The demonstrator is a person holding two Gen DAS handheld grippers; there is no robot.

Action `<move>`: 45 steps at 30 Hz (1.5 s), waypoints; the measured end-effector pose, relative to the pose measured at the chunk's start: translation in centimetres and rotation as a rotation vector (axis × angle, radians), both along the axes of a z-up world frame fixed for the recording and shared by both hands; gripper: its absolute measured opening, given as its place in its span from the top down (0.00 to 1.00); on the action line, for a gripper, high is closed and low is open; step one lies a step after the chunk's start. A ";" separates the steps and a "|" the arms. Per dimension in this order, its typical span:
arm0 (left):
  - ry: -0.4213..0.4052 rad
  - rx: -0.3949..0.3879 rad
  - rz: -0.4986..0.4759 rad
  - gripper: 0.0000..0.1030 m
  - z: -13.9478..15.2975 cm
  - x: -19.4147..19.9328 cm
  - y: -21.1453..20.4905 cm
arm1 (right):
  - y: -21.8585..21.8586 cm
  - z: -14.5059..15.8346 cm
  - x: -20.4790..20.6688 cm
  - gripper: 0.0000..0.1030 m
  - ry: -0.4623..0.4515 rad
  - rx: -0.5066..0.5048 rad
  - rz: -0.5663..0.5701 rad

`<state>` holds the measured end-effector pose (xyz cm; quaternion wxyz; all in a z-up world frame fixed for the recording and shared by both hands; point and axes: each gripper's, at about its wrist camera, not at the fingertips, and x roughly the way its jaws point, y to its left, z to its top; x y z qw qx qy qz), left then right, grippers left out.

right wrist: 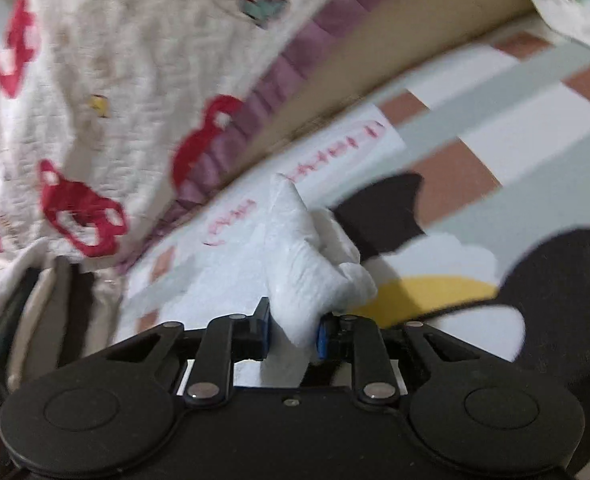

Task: Fold clothes
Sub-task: 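Pinch the folded sweatshirt edge with the left gripper while the right gripper pinches its corner, then lift the folded sweatshirt with both grippers and carry it toward the clothes stack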

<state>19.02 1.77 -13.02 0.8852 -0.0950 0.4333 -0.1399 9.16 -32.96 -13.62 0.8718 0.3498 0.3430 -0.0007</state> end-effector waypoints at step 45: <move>-0.007 -0.163 -0.260 0.79 -2.2 0.1 -4.5 | -6.8 -5.1 2.0 0.48 -0.073 0.261 -0.025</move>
